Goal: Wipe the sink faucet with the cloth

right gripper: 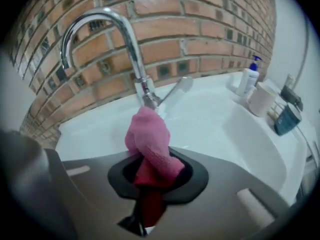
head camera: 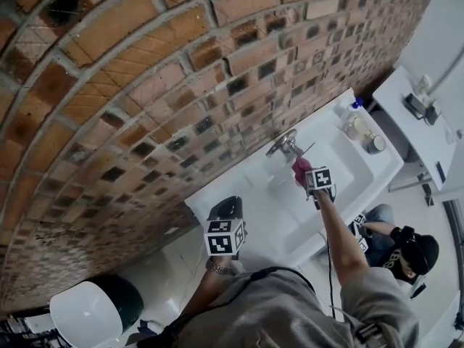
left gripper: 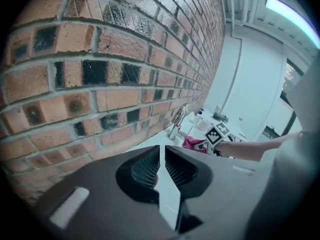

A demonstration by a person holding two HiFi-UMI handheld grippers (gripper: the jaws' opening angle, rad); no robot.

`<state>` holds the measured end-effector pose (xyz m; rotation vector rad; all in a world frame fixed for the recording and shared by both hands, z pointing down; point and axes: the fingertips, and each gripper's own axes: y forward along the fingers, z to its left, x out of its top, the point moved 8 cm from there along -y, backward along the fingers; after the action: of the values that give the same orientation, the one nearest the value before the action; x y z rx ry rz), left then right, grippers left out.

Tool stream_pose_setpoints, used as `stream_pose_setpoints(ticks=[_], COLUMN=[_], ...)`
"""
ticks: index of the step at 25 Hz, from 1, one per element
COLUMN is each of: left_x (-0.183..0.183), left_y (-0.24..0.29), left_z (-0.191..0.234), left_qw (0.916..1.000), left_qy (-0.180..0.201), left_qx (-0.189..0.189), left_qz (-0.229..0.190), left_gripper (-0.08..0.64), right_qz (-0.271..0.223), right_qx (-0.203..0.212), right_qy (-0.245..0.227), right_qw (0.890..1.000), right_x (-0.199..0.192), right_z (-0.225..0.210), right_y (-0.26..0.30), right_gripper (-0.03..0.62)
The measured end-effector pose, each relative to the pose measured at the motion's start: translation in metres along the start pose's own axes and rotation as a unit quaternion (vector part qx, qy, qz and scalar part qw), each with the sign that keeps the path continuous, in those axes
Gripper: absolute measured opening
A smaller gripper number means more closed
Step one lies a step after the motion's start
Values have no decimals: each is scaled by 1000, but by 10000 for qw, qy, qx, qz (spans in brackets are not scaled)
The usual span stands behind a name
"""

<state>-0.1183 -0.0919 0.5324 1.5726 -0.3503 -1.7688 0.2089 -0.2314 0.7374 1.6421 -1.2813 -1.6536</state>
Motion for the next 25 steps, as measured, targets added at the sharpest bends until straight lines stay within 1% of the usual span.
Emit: stream_pose_setpoints(ticks=[1,2,4,5,6,7,9,12,14,15,17,18,19,21,22,23,24,25], left_x=[-1,-2,-3,-4,-5,-6,-4,1,2,2,0,-1,-2,-3,-3,-4,-5,-5], left_y=[-1,-1,1,1,2,2,1,0,0,1,1,0,0,-2,-3,-4,-4,-4], left_z=[2,3,8,10,10,9,4,-3,-4,-3,-3,-3,-3,-1,1,3,5,6], left_qw=[10000,10000,9999,9999,9998,9998,9999,10000,10000,10000,10000,10000,10000,10000,10000,9999,9999,9999], left_qy=[-30,-60,-101,-116,-127,-126,-74,17,22,15,2,-2,-4,-11,-21,-38,-58,-74], left_qx=[24,49,96,112,117,107,59,12,23,33,45,44,41,54,76,102,128,148], left_qz=[5,11,32,51,69,79,60,-3,-15,-8,18,24,23,8,0,-7,-12,-16], left_gripper=[52,52,51,51,51,51,51,51,51,51,51,51,51,51,51,51,51,51], right_qz=[-164,-433,-1007,-1212,-1328,-1356,-1272,-1143,-1024,-984,-1094,-1193,-1300,-1547,-1664,-1763,-1818,-1789], right_qx=[-117,-262,-584,-719,-801,-809,-617,-160,73,255,722,770,645,135,-143,-381,-545,-623], right_qy=[261,551,1078,1225,1274,1241,976,382,197,76,-357,-501,-451,112,399,584,655,643], right_qw=[9995,9972,9873,9824,9796,9796,9851,9926,9945,9948,9907,9886,9884,9878,9851,9819,9796,9798], right_x=[-4,-3,12,21,29,35,42,44,36,32,31,33,36,47,54,63,73,80], right_z=[-11,-24,-48,-57,-63,-64,-51,-3,32,50,83,91,89,64,49,35,23,15], right_y=[-9,-20,-40,-44,-43,-38,-22,-3,3,3,1,-2,-7,-21,-28,-33,-35,-33], right_gripper=[55,55,55,55,55,55,55,54,52,51,51,51,51,49,49,49,48,48])
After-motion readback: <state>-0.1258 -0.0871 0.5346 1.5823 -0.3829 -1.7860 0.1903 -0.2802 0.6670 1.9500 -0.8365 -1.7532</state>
